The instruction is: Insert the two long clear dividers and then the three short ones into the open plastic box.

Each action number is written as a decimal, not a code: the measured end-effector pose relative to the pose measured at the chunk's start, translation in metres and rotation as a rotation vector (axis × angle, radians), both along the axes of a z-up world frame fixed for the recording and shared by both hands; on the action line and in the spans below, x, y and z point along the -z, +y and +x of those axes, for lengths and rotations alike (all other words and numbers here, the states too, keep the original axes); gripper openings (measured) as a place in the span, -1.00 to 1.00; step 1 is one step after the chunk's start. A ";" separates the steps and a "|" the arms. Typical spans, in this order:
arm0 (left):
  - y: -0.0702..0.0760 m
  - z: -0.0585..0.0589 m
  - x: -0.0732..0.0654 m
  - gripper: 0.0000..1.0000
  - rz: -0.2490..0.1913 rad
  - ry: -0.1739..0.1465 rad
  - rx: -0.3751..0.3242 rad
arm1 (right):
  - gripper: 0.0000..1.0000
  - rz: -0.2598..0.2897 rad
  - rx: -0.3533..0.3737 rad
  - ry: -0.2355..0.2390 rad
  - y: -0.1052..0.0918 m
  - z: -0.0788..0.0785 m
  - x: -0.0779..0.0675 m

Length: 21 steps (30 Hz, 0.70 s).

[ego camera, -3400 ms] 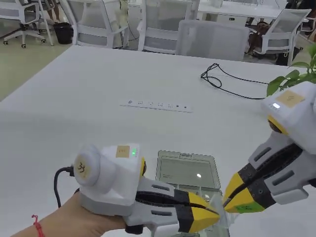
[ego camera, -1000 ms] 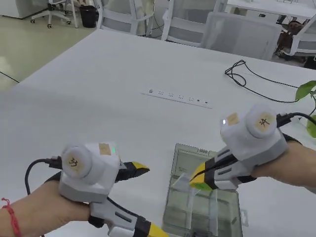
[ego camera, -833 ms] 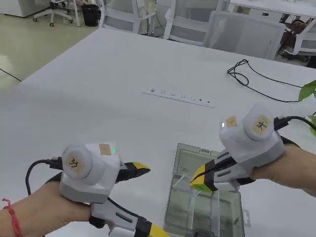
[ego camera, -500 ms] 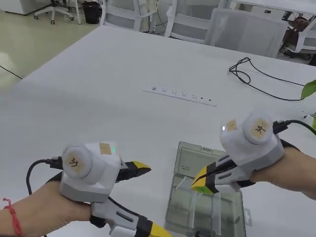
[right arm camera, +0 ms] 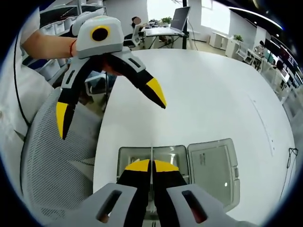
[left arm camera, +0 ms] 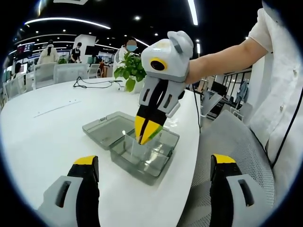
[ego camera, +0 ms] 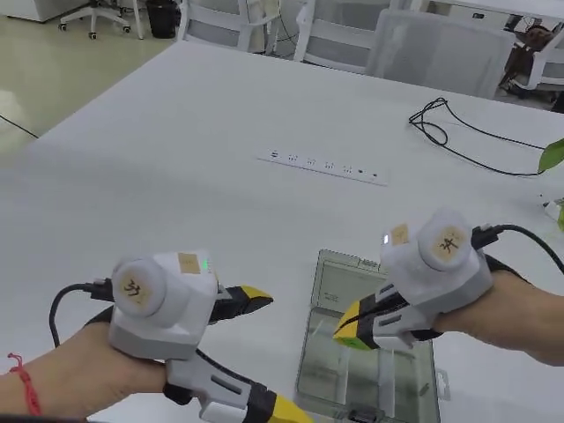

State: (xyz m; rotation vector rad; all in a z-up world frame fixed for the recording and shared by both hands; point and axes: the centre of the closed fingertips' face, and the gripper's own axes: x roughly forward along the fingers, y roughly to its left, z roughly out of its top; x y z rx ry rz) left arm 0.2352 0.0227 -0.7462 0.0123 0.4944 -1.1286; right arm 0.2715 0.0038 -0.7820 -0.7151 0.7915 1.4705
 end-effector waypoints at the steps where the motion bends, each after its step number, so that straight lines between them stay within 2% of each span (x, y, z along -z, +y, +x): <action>1: 0.000 0.000 0.000 1.00 -0.001 0.000 -0.001 | -0.95 -0.008 -0.002 -0.003 0.000 0.000 0.002; 7: -0.001 0.000 0.000 1.00 -0.006 0.001 0.000 | -0.95 -0.017 0.004 0.004 0.003 0.001 0.009; 13: -0.002 0.000 0.000 1.00 -0.008 0.003 -0.001 | -0.95 -0.058 -0.002 0.012 0.003 0.001 0.021; 21: -0.001 0.000 0.000 1.00 -0.005 0.003 0.001 | -0.95 -0.117 -0.029 -0.006 0.003 -0.001 0.034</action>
